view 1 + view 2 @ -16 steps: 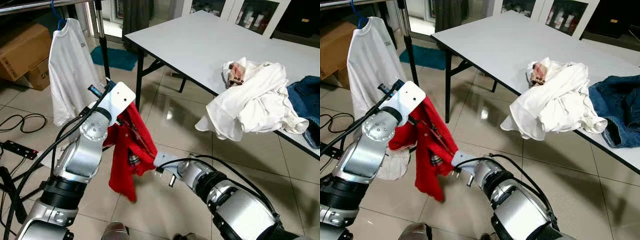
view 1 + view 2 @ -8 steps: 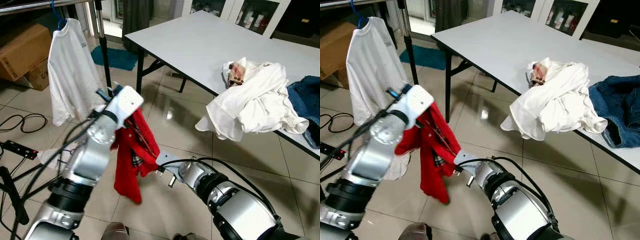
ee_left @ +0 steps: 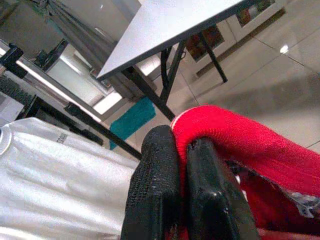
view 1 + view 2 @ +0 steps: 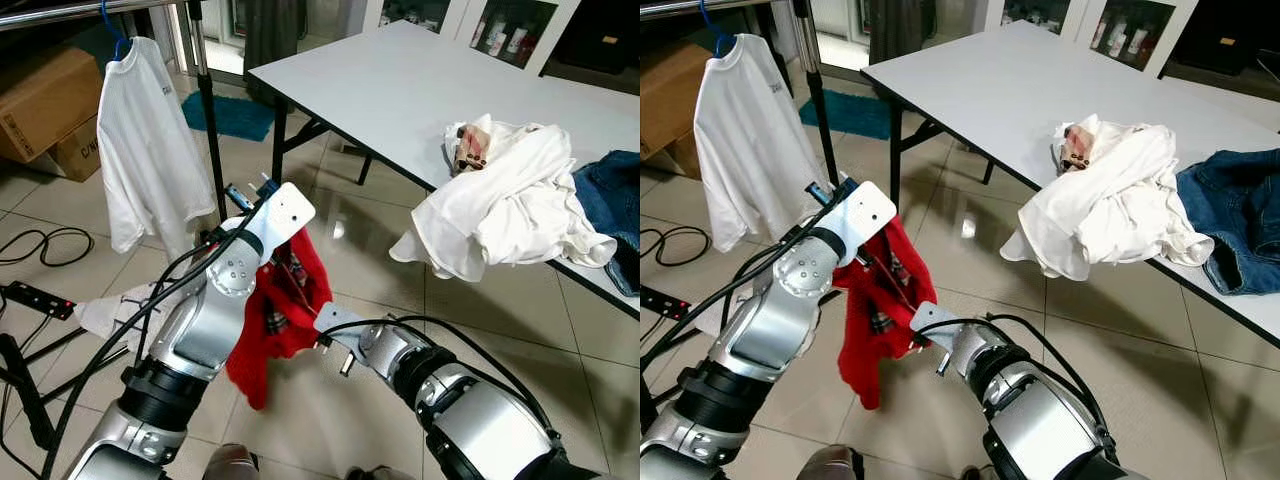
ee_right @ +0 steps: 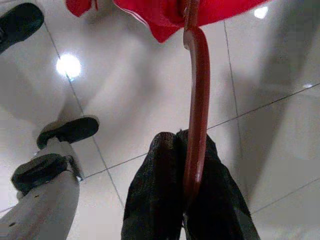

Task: Hang hanger

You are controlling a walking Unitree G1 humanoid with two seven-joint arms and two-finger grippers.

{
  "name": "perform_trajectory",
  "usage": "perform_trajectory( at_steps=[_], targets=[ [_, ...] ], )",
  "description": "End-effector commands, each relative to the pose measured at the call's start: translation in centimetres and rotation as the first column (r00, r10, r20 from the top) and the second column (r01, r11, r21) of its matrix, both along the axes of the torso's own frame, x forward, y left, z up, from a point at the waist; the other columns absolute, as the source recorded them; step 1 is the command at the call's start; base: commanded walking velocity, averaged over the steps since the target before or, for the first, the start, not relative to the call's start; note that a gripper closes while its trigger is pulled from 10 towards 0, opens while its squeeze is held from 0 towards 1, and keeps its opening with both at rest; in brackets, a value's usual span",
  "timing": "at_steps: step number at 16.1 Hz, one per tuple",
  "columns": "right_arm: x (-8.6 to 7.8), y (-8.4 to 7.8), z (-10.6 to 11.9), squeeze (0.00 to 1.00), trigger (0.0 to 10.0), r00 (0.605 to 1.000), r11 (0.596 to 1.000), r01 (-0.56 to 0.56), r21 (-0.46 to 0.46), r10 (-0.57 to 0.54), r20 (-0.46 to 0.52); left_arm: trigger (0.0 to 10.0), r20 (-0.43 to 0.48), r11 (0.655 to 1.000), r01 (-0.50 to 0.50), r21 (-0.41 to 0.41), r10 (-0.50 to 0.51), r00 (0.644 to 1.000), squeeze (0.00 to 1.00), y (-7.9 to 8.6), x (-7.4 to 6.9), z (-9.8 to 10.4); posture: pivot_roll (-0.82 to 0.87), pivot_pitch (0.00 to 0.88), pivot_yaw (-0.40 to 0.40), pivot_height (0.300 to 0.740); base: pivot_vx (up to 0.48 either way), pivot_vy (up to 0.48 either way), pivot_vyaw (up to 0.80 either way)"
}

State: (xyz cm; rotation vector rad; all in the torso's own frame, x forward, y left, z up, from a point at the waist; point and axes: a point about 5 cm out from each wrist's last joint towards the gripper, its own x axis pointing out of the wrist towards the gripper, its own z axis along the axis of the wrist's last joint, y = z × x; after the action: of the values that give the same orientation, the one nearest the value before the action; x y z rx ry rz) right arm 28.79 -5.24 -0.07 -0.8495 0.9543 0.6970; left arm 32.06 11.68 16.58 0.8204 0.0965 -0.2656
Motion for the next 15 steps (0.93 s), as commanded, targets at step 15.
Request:
perform_trajectory(
  at_steps=[15],
  targets=[
    [-0.5, -1.0, -0.7, 0.00, 10.0, 0.995, 0.995, 0.096, 0.032, -0.095, -0.042, 10.0, 0.015, 0.998, -0.052, -0.027, 0.052, 0.999, 0.00, 1.0, -0.1, 1.0, 0.20, 0.061, -0.079, 0.740, 0.000, 0.000, 0.00]
  ],
)
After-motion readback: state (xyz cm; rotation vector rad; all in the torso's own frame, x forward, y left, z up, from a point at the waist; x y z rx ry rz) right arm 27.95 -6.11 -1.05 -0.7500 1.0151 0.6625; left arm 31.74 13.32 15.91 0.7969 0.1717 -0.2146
